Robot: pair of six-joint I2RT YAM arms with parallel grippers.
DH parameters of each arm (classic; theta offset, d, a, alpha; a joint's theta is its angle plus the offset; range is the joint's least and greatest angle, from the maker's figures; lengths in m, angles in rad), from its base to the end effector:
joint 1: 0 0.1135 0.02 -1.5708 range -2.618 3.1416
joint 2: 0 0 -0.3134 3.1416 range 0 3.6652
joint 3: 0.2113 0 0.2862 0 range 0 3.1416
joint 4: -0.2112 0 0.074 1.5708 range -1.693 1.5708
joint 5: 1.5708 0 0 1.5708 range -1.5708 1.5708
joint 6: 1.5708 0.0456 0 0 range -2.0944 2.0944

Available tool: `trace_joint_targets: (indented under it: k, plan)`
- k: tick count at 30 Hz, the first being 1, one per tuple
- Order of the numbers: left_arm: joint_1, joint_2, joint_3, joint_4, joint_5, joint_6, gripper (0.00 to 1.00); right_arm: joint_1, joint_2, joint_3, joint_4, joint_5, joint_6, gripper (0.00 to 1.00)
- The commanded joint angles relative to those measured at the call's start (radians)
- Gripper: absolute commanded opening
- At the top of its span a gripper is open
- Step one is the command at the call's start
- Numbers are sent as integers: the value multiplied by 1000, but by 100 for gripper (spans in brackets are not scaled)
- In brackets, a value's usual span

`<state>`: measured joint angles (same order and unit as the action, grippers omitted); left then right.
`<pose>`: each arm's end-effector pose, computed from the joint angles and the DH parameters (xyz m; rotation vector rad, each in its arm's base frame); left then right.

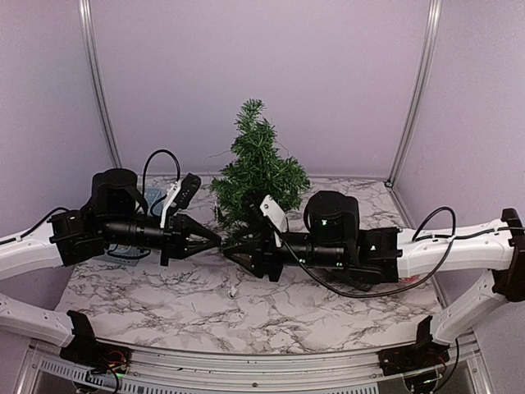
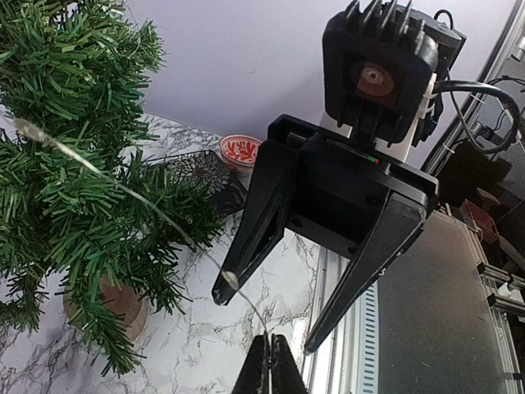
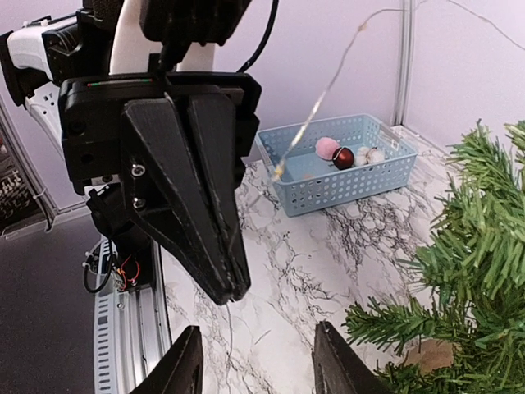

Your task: Decorate the small christmas tree

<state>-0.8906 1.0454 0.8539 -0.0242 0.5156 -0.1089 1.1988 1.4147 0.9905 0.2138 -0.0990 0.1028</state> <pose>0.1460 -0.2163 0.3660 1.0814 1.5810 -1.1562 0.1295 0.3442 0.3377 -1.0533 1.5798 1.0047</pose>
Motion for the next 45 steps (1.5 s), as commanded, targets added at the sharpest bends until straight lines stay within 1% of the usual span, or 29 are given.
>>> trace_joint_targets:
  k: [1,9,13,16,19,20,22,23,26,27,28,29,32,35,39,45]
  plan:
    - [-9,17,50,-15,17,-4,0,8,22,54,21,-57,-25,42]
    - [-12,42,81,-14,20,-5,0,17,55,84,7,-103,-46,34]
    - [-13,50,92,-14,20,1,0,18,63,101,-7,-89,-64,22]
    - [-15,51,97,-14,19,0,0,18,60,107,-15,-67,-69,15]
    - [-14,49,99,-15,15,0,0,18,53,106,-21,-54,-71,2]
    - [-14,48,98,-15,10,-3,0,18,50,105,-21,-47,-65,0]
    - [-15,37,94,-12,-6,-6,0,18,41,103,-20,-35,-54,0]
    - [-14,30,88,-9,-17,-9,2,18,35,100,-18,-29,-47,0]
    - [-13,2,65,3,-48,-17,16,18,12,86,-2,-11,-32,0]
    - [-14,-8,57,4,-57,-19,24,17,3,84,-1,-6,-29,0]
    - [-13,-20,49,3,-68,-22,35,18,-3,83,0,0,-24,0]
    - [-13,-33,37,4,-80,-27,41,18,-9,82,0,5,-21,0]
    - [-13,-84,-5,3,-120,-32,51,17,-29,82,6,20,-7,0]
    - [-14,-139,-63,-1,-156,-26,55,15,-46,85,18,35,12,0]
    - [-20,-179,-137,-11,-165,-10,59,14,-67,89,44,41,28,0]
    - [-71,-136,-132,-11,-164,63,65,15,-67,112,59,-14,13,0]
